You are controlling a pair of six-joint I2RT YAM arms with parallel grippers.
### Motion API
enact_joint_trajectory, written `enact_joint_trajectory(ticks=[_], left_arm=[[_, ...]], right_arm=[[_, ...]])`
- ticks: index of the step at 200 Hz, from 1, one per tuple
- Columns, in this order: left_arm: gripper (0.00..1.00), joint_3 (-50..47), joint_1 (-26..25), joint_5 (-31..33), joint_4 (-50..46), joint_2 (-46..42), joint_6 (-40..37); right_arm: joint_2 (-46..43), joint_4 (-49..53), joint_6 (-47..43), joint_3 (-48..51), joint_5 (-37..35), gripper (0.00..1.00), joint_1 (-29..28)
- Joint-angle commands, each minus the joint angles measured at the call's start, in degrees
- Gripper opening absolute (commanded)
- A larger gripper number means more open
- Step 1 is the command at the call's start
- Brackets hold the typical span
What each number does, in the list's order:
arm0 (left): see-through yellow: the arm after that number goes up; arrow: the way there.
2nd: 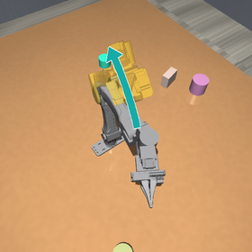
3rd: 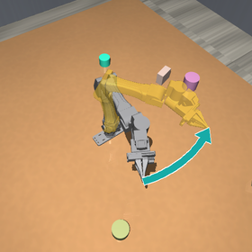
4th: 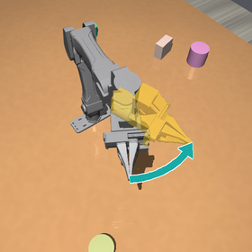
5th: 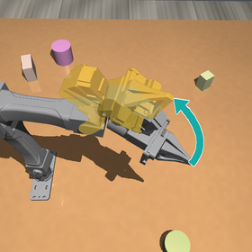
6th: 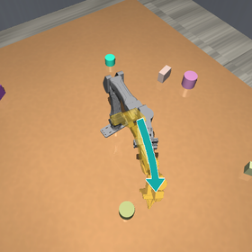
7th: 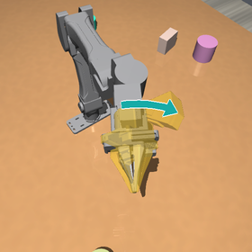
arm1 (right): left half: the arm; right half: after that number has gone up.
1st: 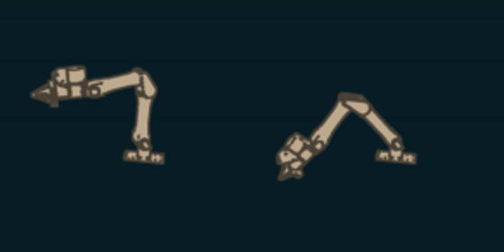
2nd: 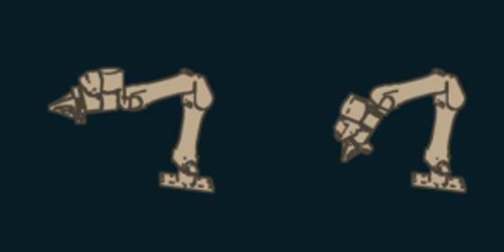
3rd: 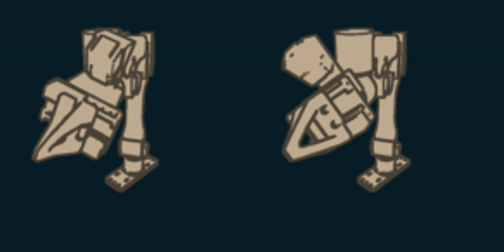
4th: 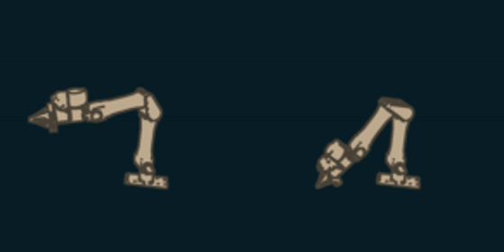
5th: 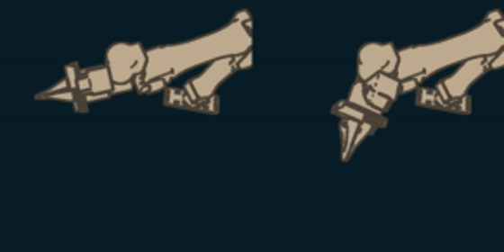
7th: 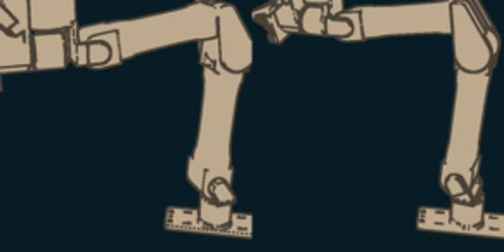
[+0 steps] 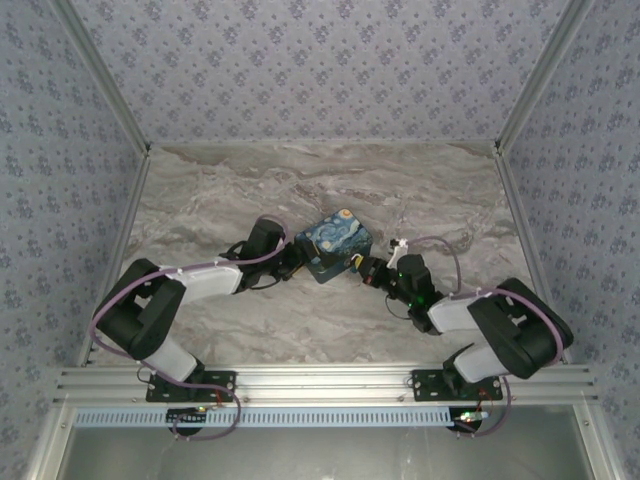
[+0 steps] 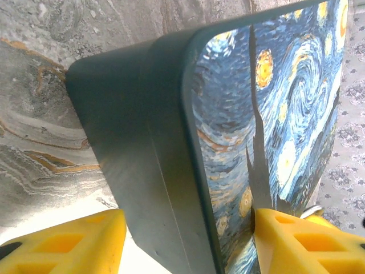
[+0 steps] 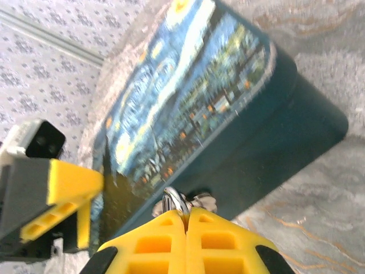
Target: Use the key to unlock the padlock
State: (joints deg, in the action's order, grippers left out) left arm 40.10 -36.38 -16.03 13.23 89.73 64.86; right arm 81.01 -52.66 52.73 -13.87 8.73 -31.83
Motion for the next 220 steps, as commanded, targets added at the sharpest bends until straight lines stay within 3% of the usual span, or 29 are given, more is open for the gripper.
enact_joint_trajectory(ticks=[1, 27, 72, 106, 168, 220], left_arm=[[0.60, -1.32, -0.18, 1.35, -5.48, 1.41, -0.01], [0.61, -0.83, 0.13, 1.69, -6.23, 1.41, -0.49], [0.62, -0.44, 1.57, 1.71, -7.52, 1.12, -1.32], [0.77, -1.08, 1.92, 4.09, -6.94, -3.50, -2.62], [0.97, -2.16, 3.16, 14.17, -15.88, -18.29, -6.59], [0.99, -5.89, 6.34, 16.71, -20.15, -28.26, -7.25]], right_arm=[[-2.68, 5.75, -0.21, -1.35, -2.73, 0.02, 0.46], [-6.85, 12.06, -3.35, -0.83, -3.39, 0.02, 0.73], [-21.72, 37.69, -14.58, -5.00, -2.16, 0.02, 0.73], [-28.36, 53.74, -18.67, -9.41, 2.72, 0.02, 0.56], [-27.23, 80.47, -22.20, -19.23, 4.45, 0.02, -1.65], [-21.79, 82.80, -19.97, -17.97, 5.86, 0.02, -4.43]])
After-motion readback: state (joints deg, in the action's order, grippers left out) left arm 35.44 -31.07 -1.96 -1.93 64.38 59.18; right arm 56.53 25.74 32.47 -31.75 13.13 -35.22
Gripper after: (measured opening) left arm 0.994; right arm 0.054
